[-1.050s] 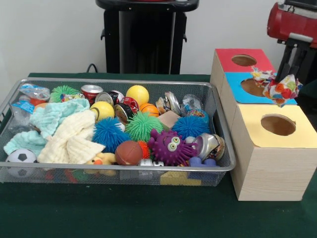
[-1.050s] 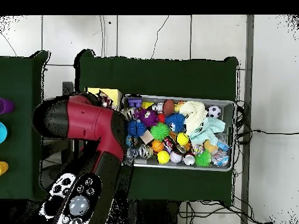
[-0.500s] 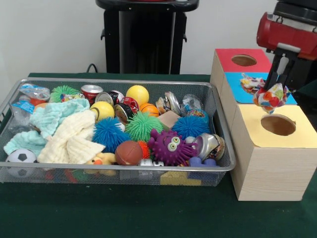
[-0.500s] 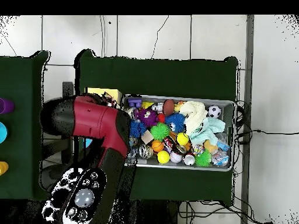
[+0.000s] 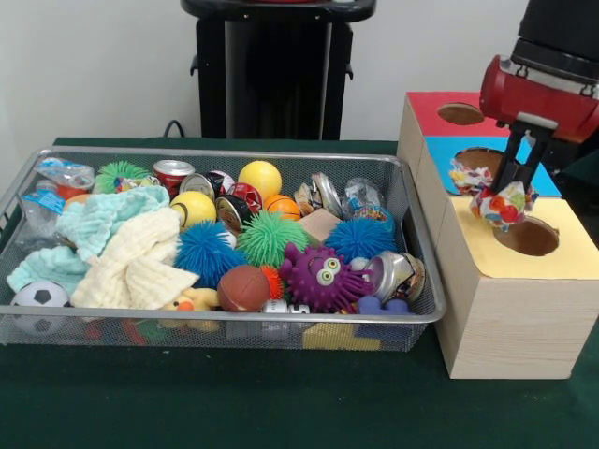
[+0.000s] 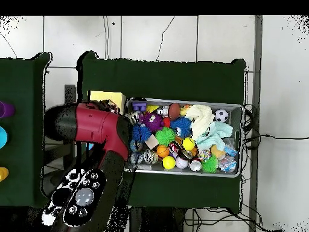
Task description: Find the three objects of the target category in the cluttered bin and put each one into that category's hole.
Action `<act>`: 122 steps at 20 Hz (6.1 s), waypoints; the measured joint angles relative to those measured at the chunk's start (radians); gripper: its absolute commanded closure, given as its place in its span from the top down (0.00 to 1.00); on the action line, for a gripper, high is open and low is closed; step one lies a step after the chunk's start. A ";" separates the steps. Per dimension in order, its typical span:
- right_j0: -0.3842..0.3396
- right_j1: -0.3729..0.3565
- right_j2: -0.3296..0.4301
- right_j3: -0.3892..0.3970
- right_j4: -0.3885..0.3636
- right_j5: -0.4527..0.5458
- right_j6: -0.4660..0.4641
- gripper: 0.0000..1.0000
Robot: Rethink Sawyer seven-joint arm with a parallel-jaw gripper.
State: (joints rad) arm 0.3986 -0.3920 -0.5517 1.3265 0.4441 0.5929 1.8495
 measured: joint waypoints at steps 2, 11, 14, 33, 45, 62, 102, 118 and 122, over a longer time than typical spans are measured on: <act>0.005 0.006 0.000 0.000 0.000 0.000 0.000 0.00; 0.019 0.026 -0.007 -0.041 -0.002 0.000 0.000 0.00; 0.020 0.036 -0.016 -0.068 -0.002 0.000 0.001 0.00; 0.020 0.064 -0.028 -0.115 -0.002 -0.026 0.001 0.00; 0.020 0.098 -0.028 -0.115 -0.003 -0.095 0.001 0.00; 0.020 0.112 -0.028 -0.115 -0.003 -0.101 0.001 0.00; 0.042 0.098 -0.027 -0.063 -0.003 -0.102 0.001 0.00; 0.071 0.117 -0.026 -0.063 -0.002 -0.102 0.001 0.00; 0.069 0.119 -0.020 -0.063 -0.002 -0.109 0.001 0.00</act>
State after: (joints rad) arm 0.4671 -0.2730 -0.5722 1.2633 0.4416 0.4838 1.8508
